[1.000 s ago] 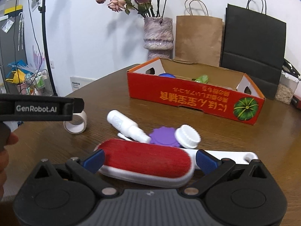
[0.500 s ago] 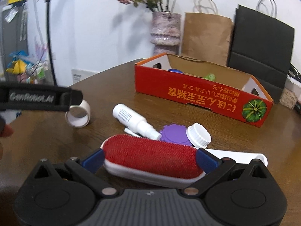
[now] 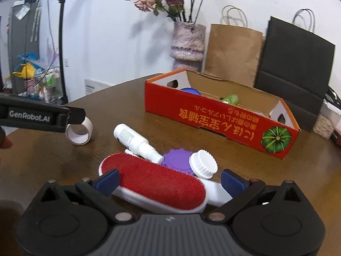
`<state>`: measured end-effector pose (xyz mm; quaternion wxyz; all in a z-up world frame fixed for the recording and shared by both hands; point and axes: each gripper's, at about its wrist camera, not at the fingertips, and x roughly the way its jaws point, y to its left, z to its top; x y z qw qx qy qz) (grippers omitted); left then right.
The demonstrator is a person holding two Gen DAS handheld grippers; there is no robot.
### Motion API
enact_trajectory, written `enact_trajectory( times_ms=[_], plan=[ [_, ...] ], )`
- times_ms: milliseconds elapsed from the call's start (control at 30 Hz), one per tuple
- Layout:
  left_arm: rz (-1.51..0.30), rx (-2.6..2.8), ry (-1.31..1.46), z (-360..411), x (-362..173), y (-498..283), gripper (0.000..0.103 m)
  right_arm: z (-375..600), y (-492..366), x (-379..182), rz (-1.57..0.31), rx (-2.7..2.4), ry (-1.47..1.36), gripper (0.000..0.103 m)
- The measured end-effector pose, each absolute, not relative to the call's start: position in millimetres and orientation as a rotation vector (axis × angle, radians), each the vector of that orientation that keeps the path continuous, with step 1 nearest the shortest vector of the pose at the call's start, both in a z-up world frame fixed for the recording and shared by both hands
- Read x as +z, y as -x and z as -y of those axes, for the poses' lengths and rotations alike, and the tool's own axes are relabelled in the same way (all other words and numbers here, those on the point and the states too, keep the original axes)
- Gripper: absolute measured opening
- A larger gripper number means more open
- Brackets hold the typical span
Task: Organize rigid objects
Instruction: 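Grasp the red lint brush with the right gripper while the left gripper grasps the white tape roll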
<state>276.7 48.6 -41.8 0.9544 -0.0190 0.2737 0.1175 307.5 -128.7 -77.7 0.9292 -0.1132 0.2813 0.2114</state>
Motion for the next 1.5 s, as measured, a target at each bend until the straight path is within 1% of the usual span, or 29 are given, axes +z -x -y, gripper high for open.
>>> enact_trajectory(
  times_ms=[333, 500, 667, 867, 967, 1033, 1200, 1267, 1333, 1400, 1500],
  plan=[
    [-0.571, 0.241, 0.028, -47.9, -41.9, -279.6, 0.103, 121.7, -327.4, -78.0, -0.594, 0.618, 0.384, 0.103],
    [-0.582, 0.238, 0.021, -49.4, -44.6, -280.3, 0.103, 128.9, -344.5, -82.0, -0.639, 0.685, 0.297, 0.103],
    [-0.595, 0.238, 0.016, -51.8, -49.0, -285.3, 0.103, 142.0, -355.6, -87.3, -0.691, 0.635, 0.162, 0.103],
    [-0.619, 0.238, 0.004, -57.6, -59.0, -297.1, 0.103, 158.0, -351.4, -89.1, -0.7, 0.555, 0.071, 0.099],
    [-0.631, 0.239, 0.007, -61.0, -64.2, -303.9, 0.103, 161.3, -342.2, -88.0, -0.681, 0.602, 0.063, 0.1],
    [-0.64, 0.237, 0.013, -63.4, -67.3, -307.1, 0.103, 160.6, -337.4, -86.1, -0.661, 0.623, 0.079, 0.103],
    [-0.642, 0.239, 0.036, -67.6, -72.0, -312.8, 0.103, 147.1, -339.4, -93.6, -0.695, 0.591, 0.164, 0.103],
    [-0.644, 0.24, 0.048, -71.1, -73.8, -313.6, 0.103, 143.2, -342.1, -98.9, -0.714, 0.563, 0.191, 0.096],
    [-0.65, 0.241, 0.055, -73.0, -75.5, -315.1, 0.103, 143.0, -340.9, -98.6, -0.699, 0.56, 0.198, 0.078],
    [-0.655, 0.245, 0.056, -73.3, -77.0, -317.3, 0.103, 143.1, -338.5, -96.9, -0.688, 0.551, 0.207, 0.074],
    [-0.659, 0.249, 0.056, -73.0, -78.9, -319.3, 0.099, 144.2, -336.0, -96.8, -0.679, 0.543, 0.211, 0.071]
  ],
)
